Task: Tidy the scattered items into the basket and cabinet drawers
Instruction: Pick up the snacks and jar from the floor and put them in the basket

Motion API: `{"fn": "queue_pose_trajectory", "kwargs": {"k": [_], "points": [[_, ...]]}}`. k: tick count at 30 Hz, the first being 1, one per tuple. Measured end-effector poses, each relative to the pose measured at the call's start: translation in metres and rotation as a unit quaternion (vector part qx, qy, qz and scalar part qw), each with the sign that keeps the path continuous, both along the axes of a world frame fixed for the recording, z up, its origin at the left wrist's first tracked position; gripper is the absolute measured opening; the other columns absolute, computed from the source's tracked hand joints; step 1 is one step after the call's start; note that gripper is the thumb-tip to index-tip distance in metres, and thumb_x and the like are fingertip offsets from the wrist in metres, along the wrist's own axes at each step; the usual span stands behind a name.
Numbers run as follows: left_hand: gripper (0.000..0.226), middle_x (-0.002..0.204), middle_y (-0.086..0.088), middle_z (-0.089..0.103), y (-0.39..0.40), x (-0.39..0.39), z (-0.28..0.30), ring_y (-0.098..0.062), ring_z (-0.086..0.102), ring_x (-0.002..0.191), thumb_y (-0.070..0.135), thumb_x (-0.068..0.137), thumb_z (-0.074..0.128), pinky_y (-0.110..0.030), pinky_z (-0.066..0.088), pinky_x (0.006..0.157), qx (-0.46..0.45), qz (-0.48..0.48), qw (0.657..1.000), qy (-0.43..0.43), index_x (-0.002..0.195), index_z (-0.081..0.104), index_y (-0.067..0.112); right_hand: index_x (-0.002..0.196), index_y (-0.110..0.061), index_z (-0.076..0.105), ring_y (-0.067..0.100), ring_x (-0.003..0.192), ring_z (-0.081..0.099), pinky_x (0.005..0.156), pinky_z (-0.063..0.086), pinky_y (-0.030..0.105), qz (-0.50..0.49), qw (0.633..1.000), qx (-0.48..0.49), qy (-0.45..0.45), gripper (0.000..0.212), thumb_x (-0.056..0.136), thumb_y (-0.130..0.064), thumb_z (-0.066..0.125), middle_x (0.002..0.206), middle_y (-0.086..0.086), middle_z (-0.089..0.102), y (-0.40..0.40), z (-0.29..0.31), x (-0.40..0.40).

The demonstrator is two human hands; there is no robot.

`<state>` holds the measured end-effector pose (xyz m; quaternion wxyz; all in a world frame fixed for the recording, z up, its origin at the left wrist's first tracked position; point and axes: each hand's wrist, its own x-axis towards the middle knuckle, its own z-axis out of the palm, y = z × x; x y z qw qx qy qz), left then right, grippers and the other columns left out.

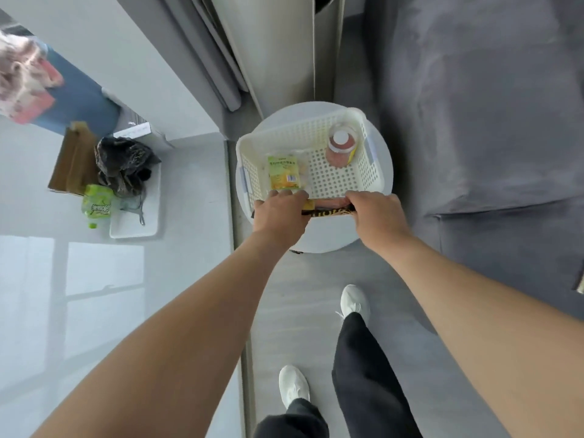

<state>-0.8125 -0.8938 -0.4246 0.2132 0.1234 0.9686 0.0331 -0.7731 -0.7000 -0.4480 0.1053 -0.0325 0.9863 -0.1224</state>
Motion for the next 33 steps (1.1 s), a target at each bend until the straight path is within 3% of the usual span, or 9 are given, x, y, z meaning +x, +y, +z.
{"fn": "queue_pose_trajectory", "kwargs": {"k": [3,8,12,15,19,22,25,30,33], "points": [[0.038,0.119,-0.002,0.060,0.015,-0.038,-0.035,-0.029,0.050,0.116,0.039,0.094,0.056,-0.047,0.041,0.092,0.009,0.033,0.999,0.022,0.131,0.052,0.030,0.093,-0.017,0.053,0.028,0.081,0.056,0.067,0.027,0.033,0.009,0.999,0.006,0.037,0.023,0.080,0.002,0.051,0.081,-0.002,0.059,0.016,-0.033,-0.046],[0.039,0.115,-0.004,0.060,0.012,-0.065,-0.102,-0.031,0.047,0.113,0.025,0.087,0.066,-0.045,0.040,0.093,-0.012,0.120,0.991,0.055,0.125,0.058,0.027,0.127,-0.009,0.057,0.034,0.111,0.054,0.089,0.046,0.042,0.046,0.999,0.005,0.015,0.041,0.087,-0.003,0.054,0.121,0.010,0.063,0.007,-0.099,-0.087],[0.058,0.136,-0.006,0.049,0.019,-0.069,-0.137,-0.032,0.034,0.132,0.025,0.085,0.069,-0.043,0.029,0.111,0.142,0.102,0.978,-0.112,0.140,0.050,0.033,0.109,-0.009,0.062,0.034,0.094,0.059,0.075,0.040,0.040,0.027,0.996,0.053,-0.071,0.028,0.099,-0.025,0.042,0.108,0.014,0.067,0.004,-0.126,-0.084],[0.043,0.140,-0.001,0.055,0.018,-0.060,-0.144,-0.025,0.027,0.142,0.007,0.092,0.054,-0.035,0.022,0.116,0.208,0.071,0.961,-0.169,0.131,0.062,0.024,0.093,-0.008,0.063,0.035,0.085,0.058,0.069,0.036,0.039,0.013,0.994,0.052,-0.097,0.024,0.096,-0.021,0.044,0.092,0.014,0.068,0.003,-0.128,-0.082],[0.046,0.145,0.000,0.051,0.003,-0.069,-0.153,-0.014,0.019,0.149,0.001,0.094,0.044,-0.036,0.028,0.117,0.185,0.045,0.960,-0.204,0.131,0.061,0.020,0.129,-0.015,0.052,0.034,0.119,0.047,0.089,0.047,0.047,0.024,0.991,-0.023,-0.126,0.036,0.097,-0.030,0.043,0.131,0.008,0.051,-0.006,-0.137,-0.101],[0.044,0.148,0.003,0.049,-0.001,-0.080,-0.164,-0.011,0.014,0.150,0.008,0.098,0.040,-0.043,0.031,0.115,0.155,0.004,0.961,-0.227,0.137,0.055,0.022,0.143,-0.022,0.037,0.033,0.128,0.046,0.095,0.047,0.048,0.064,0.960,-0.048,-0.267,0.049,0.102,-0.047,0.027,0.148,0.002,0.037,-0.012,-0.154,-0.108],[0.051,0.148,0.005,0.048,0.000,-0.079,-0.174,-0.011,0.017,0.150,0.001,0.095,0.039,-0.043,0.030,0.116,0.151,0.006,0.959,-0.239,0.138,0.055,0.023,0.146,-0.021,0.033,0.034,0.131,0.044,0.096,0.047,0.049,0.060,0.954,-0.011,-0.293,0.054,0.102,-0.049,0.021,0.154,0.003,0.031,-0.015,-0.164,-0.109],[0.040,0.105,-0.007,0.070,-0.010,-0.066,-0.144,-0.033,0.057,0.110,-0.008,0.075,0.054,-0.048,0.050,0.089,0.198,0.053,0.977,0.054,0.104,0.074,0.011,0.113,-0.012,0.061,0.032,0.099,0.056,0.080,0.049,0.042,0.038,0.987,-0.048,-0.146,0.039,0.100,-0.033,0.031,0.114,0.006,0.058,-0.017,-0.150,-0.100],[0.051,0.134,-0.015,0.052,-0.024,-0.063,-0.122,-0.036,0.041,0.131,0.004,0.073,0.055,-0.054,0.037,0.106,0.096,0.243,0.953,0.150,0.121,0.063,0.019,0.098,-0.007,0.060,0.031,0.094,0.053,0.079,0.043,0.039,-0.031,0.999,-0.022,0.006,0.024,0.090,-0.020,0.042,0.100,0.010,0.059,-0.016,-0.126,-0.108]]}}
